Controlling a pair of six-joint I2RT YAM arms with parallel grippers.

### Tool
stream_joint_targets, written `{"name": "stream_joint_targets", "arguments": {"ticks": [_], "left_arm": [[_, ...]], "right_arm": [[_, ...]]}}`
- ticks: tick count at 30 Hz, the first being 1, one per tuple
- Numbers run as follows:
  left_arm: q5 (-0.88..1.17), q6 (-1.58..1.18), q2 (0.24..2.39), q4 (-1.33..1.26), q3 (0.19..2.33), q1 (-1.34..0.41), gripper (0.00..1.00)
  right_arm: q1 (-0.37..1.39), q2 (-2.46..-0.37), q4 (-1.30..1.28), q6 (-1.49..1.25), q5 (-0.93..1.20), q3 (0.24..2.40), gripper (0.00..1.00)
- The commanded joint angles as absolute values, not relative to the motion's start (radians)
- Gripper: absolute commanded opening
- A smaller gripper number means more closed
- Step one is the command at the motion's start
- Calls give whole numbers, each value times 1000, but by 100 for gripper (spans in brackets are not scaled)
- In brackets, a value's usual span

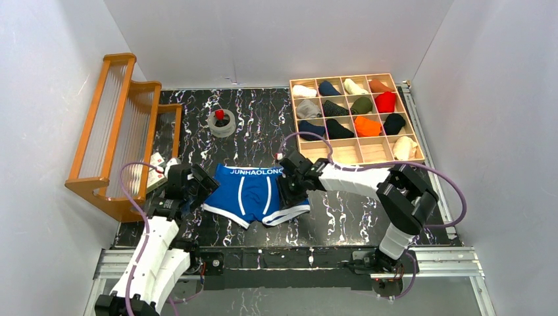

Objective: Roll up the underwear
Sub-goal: Flatten out the underwear at the center of the board, then fold the underwear at the center of the board.

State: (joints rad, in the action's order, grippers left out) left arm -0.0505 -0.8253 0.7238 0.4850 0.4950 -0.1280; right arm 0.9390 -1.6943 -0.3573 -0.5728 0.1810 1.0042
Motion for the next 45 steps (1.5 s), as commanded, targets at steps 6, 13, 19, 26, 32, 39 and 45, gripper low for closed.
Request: {"name": "stream_joint_targets", "arguments": {"ticks": [6,13,19,26,32,39,45], "left_arm": [[-233,-871,778,550,512,-126,81],[-285,-815,874,488,487,-126,80],[-293,-846,851,423,413,-126,70],[-269,-879,840,382,347,-126,53],[-268,-877,825,379,324,-126,43],[-231,-855,841,361,311,-126,23],[-207,-866,830,367,303,-126,7]], "right_arm": [[929,-1802,-342,-530,144,1349,46],[933,-2029,-334,-564,188,1618,47],[945,-2193,-330,-610,197,1814,45],[972,-2357,-316,-652,186,2012,35],[975,-2459,-316,-662,199,2125,28],[976,-2576,-347,-653,161,2250,28],[975,-2606,-387,-611,159,2294,33]]}}
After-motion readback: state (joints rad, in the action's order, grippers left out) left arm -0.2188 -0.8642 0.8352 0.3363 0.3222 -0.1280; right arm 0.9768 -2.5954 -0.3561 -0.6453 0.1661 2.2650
